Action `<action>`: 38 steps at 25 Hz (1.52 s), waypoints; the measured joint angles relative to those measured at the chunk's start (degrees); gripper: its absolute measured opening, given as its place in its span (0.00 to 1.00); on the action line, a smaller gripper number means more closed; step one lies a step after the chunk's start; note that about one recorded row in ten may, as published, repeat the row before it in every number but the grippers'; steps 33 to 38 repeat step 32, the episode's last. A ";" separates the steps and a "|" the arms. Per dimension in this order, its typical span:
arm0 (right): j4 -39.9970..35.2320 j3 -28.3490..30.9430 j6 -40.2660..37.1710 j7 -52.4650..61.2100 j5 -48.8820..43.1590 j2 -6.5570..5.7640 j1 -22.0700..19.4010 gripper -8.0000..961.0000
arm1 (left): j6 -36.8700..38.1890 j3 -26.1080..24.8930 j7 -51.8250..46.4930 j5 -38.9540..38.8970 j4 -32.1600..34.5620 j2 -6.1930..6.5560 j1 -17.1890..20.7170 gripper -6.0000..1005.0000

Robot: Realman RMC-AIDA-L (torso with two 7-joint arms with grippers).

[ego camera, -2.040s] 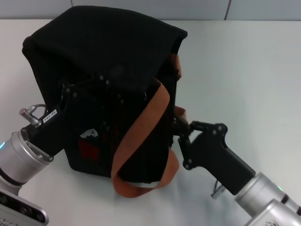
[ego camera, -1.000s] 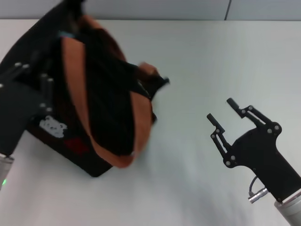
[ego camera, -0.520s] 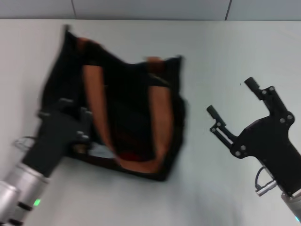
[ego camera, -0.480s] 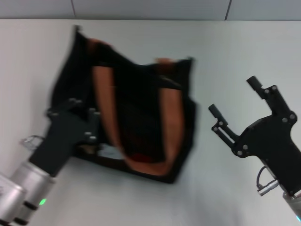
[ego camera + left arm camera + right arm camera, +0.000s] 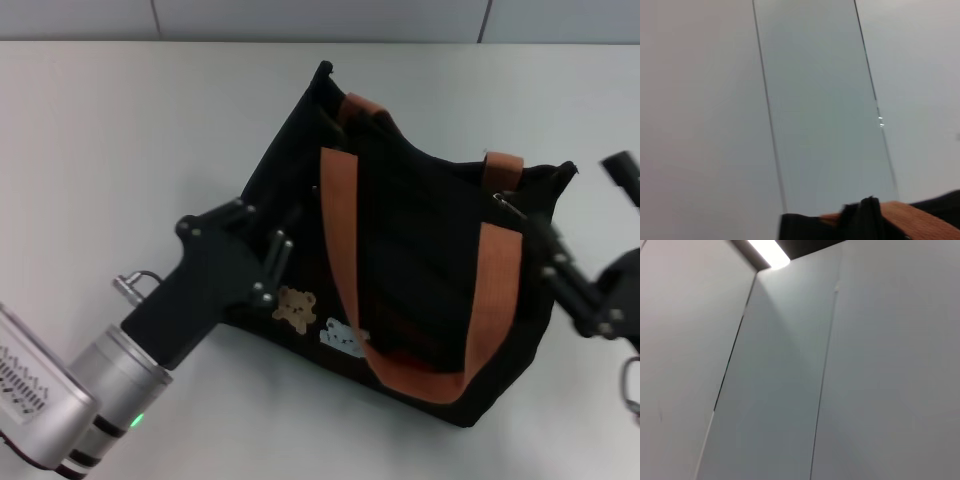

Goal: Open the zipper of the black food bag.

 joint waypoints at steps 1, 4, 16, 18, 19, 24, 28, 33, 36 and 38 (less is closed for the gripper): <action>-1.64 0.35 -1.19 3.85 0.01 0.00 0.06 0.82 | 0.25 -0.77 0.01 -0.05 0.12 0.00 0.46 0.16; -6.72 0.71 -3.84 14.11 -0.09 -0.07 1.40 0.83 | 1.99 -2.01 -1.41 0.79 1.43 0.28 1.39 0.17; -32.37 -21.92 -16.14 45.85 -2.73 -2.10 9.82 0.86 | 25.84 3.92 -39.21 18.98 35.73 1.75 1.51 0.69; -33.60 -25.69 -15.98 47.42 -2.96 -2.19 10.45 0.86 | 25.85 9.26 -42.95 19.40 36.76 2.48 0.77 0.76; -33.60 -25.69 -15.98 47.42 -2.96 -2.19 10.45 0.86 | 25.82 11.77 -44.40 19.38 37.31 2.68 0.37 0.79; -37.21 -27.15 -15.67 50.26 -3.02 -1.05 10.49 0.86 | 25.67 14.41 -46.24 19.18 39.86 1.32 -0.28 0.80; -37.36 -26.80 -15.46 50.26 -2.90 -0.96 10.30 0.86 | 25.55 14.43 -46.27 19.19 40.40 0.74 -0.36 0.80; -37.16 -26.65 -15.40 50.17 -2.73 -0.75 10.24 0.86 | 25.58 14.19 -46.15 19.14 40.23 0.67 -0.35 0.80; -37.16 -26.65 -15.40 50.17 -2.73 -0.75 10.24 0.86 | 25.58 14.19 -46.15 19.14 40.23 0.67 -0.35 0.80; -37.16 -26.65 -15.40 50.17 -2.73 -0.75 10.24 0.86 | 25.58 14.19 -46.15 19.14 40.23 0.67 -0.35 0.80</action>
